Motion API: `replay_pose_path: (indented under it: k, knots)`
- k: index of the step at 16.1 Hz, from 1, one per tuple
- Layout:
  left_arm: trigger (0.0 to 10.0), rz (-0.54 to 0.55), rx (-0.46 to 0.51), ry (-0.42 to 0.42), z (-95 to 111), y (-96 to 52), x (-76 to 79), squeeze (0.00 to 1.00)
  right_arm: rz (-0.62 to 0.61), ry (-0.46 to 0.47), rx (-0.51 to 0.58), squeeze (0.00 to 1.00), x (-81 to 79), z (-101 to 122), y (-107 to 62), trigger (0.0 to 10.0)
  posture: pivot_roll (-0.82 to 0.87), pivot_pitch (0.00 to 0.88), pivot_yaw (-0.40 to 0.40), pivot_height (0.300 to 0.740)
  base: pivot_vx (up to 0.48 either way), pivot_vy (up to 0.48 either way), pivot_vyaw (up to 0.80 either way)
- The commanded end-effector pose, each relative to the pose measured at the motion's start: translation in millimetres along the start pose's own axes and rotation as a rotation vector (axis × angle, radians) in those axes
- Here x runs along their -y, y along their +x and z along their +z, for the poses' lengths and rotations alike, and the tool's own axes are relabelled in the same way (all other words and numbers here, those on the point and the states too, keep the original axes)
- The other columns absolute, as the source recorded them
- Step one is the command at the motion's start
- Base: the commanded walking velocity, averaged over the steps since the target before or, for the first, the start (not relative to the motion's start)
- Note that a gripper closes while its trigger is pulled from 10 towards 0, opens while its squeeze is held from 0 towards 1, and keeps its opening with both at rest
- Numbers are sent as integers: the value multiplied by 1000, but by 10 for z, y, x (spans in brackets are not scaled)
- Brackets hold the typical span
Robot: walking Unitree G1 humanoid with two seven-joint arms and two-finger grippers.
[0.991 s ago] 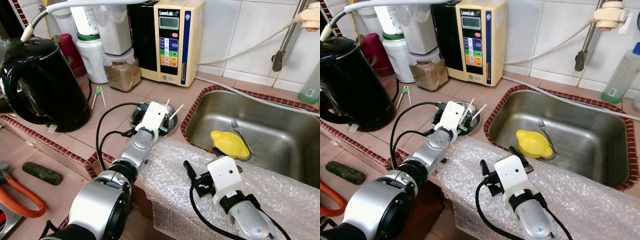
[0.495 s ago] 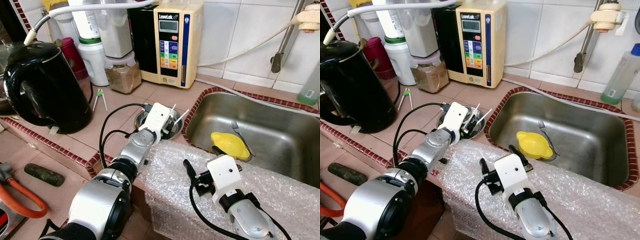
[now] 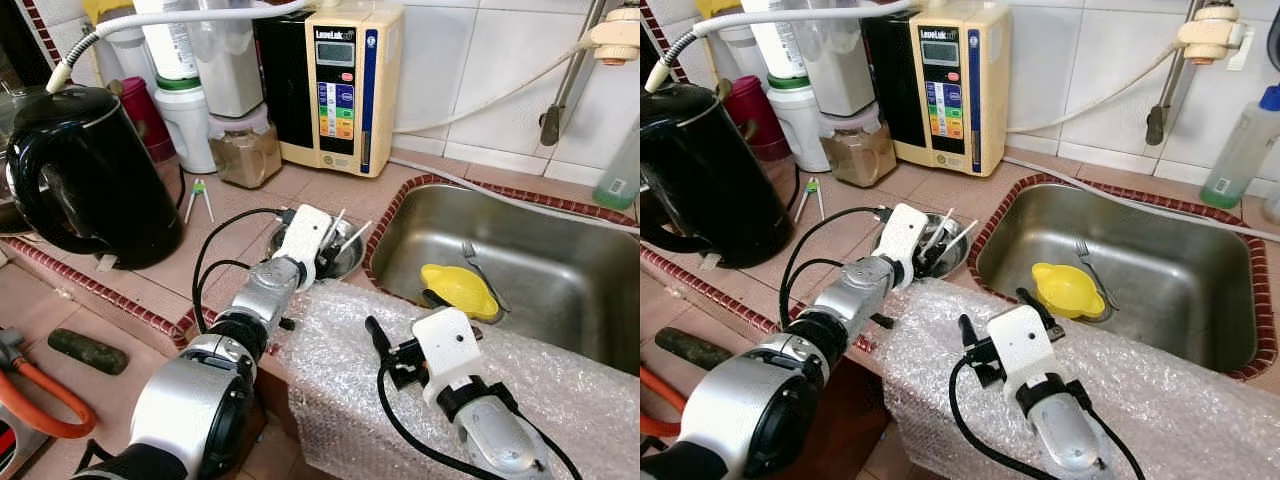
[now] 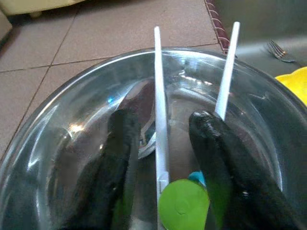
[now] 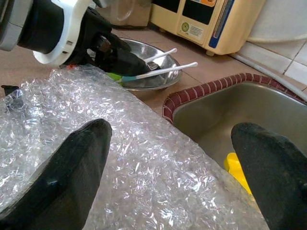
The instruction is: Kitchen organization
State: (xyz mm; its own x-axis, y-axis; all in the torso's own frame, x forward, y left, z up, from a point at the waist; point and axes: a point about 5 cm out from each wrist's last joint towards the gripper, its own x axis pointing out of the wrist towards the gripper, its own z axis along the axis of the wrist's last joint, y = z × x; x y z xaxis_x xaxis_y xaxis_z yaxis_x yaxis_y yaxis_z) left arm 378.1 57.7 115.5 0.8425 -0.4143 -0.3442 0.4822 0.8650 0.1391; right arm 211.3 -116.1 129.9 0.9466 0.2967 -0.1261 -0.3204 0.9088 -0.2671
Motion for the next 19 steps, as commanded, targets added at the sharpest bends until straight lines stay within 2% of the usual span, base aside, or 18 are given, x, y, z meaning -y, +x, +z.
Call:
replay_pose_path:
  k: [1, 6, 9, 11, 14, 17, 19]
  knots:
    - [0, -7, -135, -40, -339, -51, 0, 0, 9, 3, 11, 0, -17, 14, 28, 10000, -174, 0, 95, 740, 0, 0, 0]
    - [0, -18, -180, -85, -502, -99, -27, 0, 11, -6, 24, 0, 7, 15, 105, 10000, -156, 0, 99, 740, 0, 0, 0]
    - [0, -4, -182, -105, -522, -114, -67, 0, 0, -13, 41, 0, 54, 44, 166, 10000, -145, 0, 99, 740, 0, 0, 0]
    - [0, -3, -110, -206, -435, -94, -60, 0, 2, -16, 45, 0, 62, 33, 178, 10000, -138, 0, 99, 740, 0, 0, 0]
    - [0, -33, -68, -273, -413, -83, -1, 0, -1, -16, 49, 0, 62, 29, 190, 10000, -140, 0, 103, 740, 0, 0, 0]
    - [0, -49, -61, -297, -435, -87, 24, 0, -9, -16, 51, 0, 81, 24, 201, 10000, -143, 0, 109, 740, 0, 0, 0]
    - [0, -39, -14, -368, -382, -84, -4, 0, -18, -22, 59, 0, 115, 27, 223, 10000, -140, 0, 108, 740, 0, 0, 0]
